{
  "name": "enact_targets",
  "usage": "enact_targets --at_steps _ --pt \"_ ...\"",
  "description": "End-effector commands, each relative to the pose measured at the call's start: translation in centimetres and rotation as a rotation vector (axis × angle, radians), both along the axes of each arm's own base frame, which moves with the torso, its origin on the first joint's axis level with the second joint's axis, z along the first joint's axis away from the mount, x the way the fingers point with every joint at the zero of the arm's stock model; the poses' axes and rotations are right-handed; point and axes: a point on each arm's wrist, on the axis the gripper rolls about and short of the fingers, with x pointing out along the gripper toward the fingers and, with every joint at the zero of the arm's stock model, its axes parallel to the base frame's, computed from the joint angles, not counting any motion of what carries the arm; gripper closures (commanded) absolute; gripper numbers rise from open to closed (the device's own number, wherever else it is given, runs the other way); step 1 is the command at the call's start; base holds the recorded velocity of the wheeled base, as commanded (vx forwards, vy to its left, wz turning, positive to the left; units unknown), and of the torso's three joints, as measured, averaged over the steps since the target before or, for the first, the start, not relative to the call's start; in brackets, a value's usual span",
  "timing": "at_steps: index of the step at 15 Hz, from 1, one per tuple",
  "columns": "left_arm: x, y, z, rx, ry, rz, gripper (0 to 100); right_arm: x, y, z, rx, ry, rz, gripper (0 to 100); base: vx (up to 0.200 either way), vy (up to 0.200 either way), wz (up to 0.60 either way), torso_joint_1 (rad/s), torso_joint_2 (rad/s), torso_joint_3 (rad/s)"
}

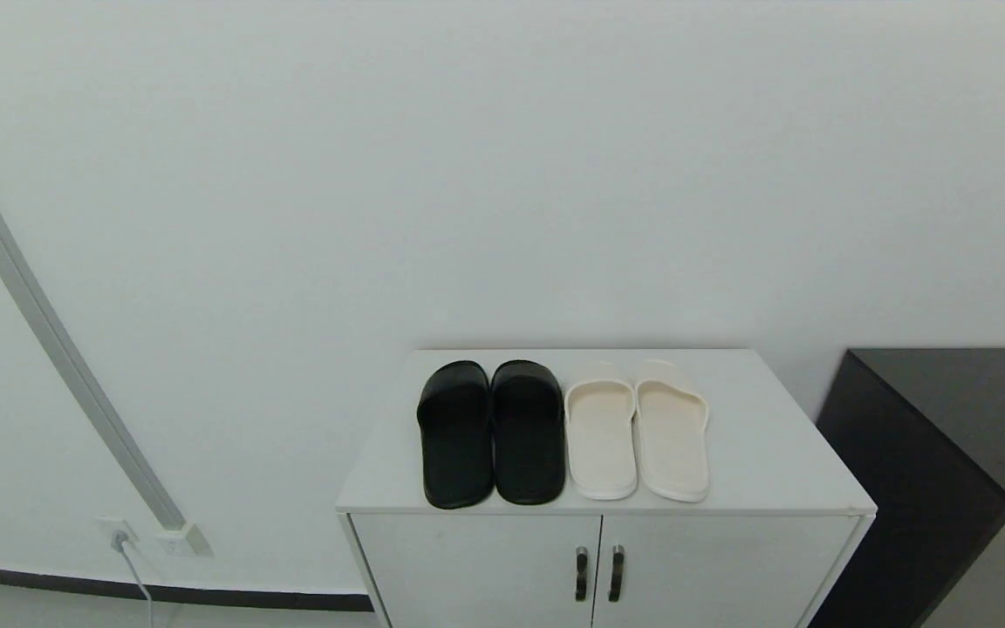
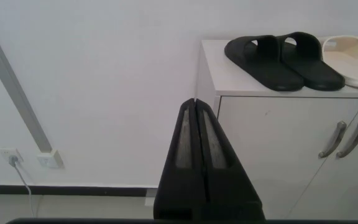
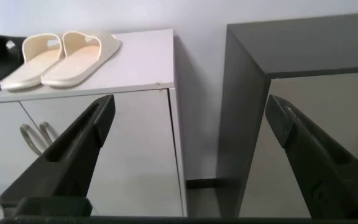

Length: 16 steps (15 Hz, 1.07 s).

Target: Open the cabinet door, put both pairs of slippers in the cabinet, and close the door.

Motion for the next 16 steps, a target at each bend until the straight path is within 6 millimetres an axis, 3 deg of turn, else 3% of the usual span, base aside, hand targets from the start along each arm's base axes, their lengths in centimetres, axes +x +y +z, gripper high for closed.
enact_targets --at_steps 1,4,5,6,9,12,16 --pt "0.0 0.0 0.0 -0.001 -0.001 0.001 100 0.0 0.0 0.0 -0.006 0.0 0.001 0 0.0 0.0 0.0 0.0 0.0 0.0" --pt "0.0 0.0 0.0 -0.001 -0.001 0.001 100 0.0 0.0 0.2 0.002 -0.011 -0.005 0 0.0 0.0 0.0 0.0 0.0 0.0" --pt "0.0 0.0 0.0 -0.001 -0.001 0.001 100 -0.8 0.0 3.5 0.053 -0.1 0.007 0 0.0 0.0 0.0 0.0 0.0 0.0" --pt "0.0 0.0 0.0 -0.001 0.002 -0.001 100 -0.4 -0.1 4.6 0.077 -0.031 0.028 0 0.0 0.0 0.0 0.0 0.0 0.0" --pt "0.0 0.0 0.0 -0.001 -0.001 0.001 100 1.4 0.2 3.7 0.024 0.18 0.153 0 0.0 0.0 0.0 0.0 0.0 0.0" --pt "0.0 0.0 0.0 -0.002 -0.001 0.001 100 4.3 0.5 5.0 -0.002 0.289 0.24 0 0.0 0.0 0.0 0.0 0.0 0.0" --pt "0.0 0.0 0.0 -0.008 -0.001 -0.001 100 10.1 2.1 7.0 -0.013 0.37 0.402 0 0.0 0.0 0.0 0.0 0.0 0.0"
